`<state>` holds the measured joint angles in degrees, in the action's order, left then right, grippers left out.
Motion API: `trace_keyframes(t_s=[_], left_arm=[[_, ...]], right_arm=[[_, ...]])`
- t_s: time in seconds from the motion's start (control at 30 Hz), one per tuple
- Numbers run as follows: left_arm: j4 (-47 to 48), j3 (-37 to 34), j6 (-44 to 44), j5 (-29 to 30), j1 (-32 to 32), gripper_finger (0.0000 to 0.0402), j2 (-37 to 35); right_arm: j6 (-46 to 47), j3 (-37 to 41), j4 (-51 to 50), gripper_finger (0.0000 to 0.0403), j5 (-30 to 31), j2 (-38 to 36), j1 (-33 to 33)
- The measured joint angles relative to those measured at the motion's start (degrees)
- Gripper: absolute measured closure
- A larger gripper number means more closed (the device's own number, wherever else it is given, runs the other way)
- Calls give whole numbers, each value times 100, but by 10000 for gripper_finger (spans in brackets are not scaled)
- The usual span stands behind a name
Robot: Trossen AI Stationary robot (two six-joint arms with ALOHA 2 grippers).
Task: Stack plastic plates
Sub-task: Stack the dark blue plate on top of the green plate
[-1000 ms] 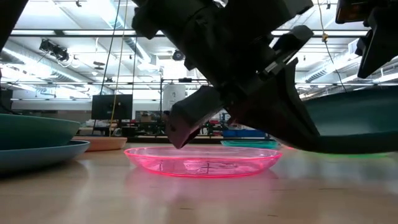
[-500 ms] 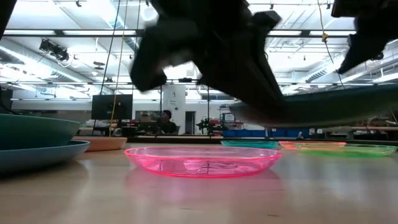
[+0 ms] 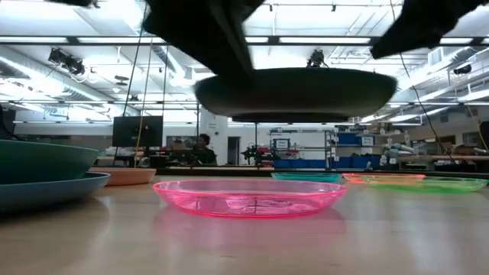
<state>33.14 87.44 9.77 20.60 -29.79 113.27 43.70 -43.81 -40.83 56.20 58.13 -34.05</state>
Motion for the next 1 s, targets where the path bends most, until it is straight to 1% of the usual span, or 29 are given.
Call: trace_keyframes(t_s=[0.1,0.3,0.4,0.53,0.7,1.0], left_arm=[[309,0,-492,22,-111,388,-111],[973,0,-1436,27,-366,388,-283],[1374,0,-1929,27,-508,388,-368],[1804,0,-2667,23,-699,388,-471],[2209,0,-3484,18,-957,387,-570],[2722,0,-5094,13,-1479,386,-625]], right_arm=[[-611,0,569,253,132,0,58],[-1989,0,1852,253,113,-2,237],[-2518,0,2343,253,19,0,332],[-3084,0,2750,253,-283,0,458],[-3486,0,2929,253,-426,0,617],[-3685,0,3013,253,-690,0,992]])
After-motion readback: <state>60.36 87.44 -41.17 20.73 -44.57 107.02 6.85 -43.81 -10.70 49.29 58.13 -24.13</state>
